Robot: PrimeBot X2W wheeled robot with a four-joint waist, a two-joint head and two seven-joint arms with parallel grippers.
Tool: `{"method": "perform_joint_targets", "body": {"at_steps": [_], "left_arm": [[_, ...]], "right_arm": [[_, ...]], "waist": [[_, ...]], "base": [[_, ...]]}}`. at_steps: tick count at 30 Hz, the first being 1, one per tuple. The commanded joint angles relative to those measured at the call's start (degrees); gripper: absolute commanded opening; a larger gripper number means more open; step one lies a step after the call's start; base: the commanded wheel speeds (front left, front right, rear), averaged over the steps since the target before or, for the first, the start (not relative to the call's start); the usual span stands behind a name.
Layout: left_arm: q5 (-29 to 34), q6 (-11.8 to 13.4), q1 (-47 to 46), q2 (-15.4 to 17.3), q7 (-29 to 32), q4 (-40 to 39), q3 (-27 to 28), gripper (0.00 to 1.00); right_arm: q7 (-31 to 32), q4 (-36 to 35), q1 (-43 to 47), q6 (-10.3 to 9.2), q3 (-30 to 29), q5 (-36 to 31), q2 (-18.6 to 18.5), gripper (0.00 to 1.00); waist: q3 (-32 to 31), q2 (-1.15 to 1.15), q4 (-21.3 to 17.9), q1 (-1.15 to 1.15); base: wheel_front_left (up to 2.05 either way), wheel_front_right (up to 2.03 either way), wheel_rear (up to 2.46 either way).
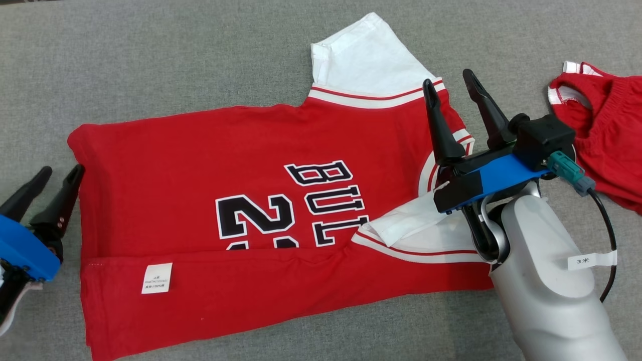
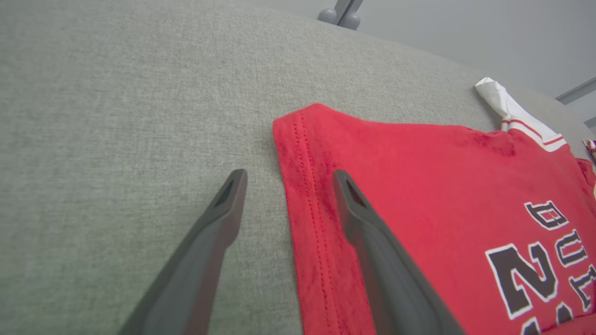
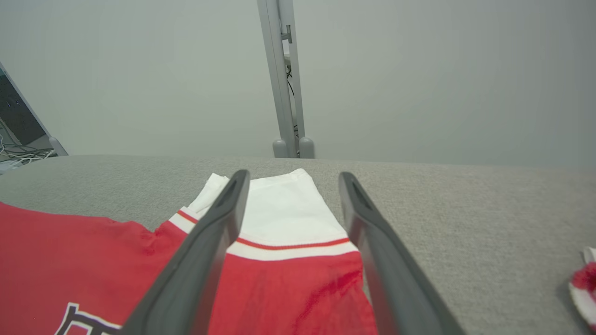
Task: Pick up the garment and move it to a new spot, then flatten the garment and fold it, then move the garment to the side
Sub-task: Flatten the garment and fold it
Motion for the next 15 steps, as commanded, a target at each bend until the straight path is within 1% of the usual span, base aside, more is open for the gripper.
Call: {"method": "perform_joint_targets", "body": {"at_steps": [1,7,15], "left_arm": [[-0.02,0.07,0.24,0.35,-0.76,0.05,-0.55,1.0],[0.12,0.07,-2.55,-0.07,-7.4,1.28,-5.08,1.0],[-0.37,0.07,-6.59,-1.12,-10.22,5.31,-9.63,1.0]], "right_arm": [[-0.02,-0.22,-0.6,0.0,-0.05,-0.14,-0.25,1.0],[-0.02,-0.65,0.04,0.0,-0.06,-0.3,-0.24,1.0],[-0.02,-1.54,0.84,0.0,1.26,0.68,-0.25,1.0]], "waist": [[0.07,-0.02,0.05,-0.01],[0.44,-0.02,-0.2,-0.01],[0.79,-0.02,-1.32,-0.01]], "base": [[0.0,0.0,0.0],[0.0,0.0,0.0],[0.0,0.0,0.0]]}}
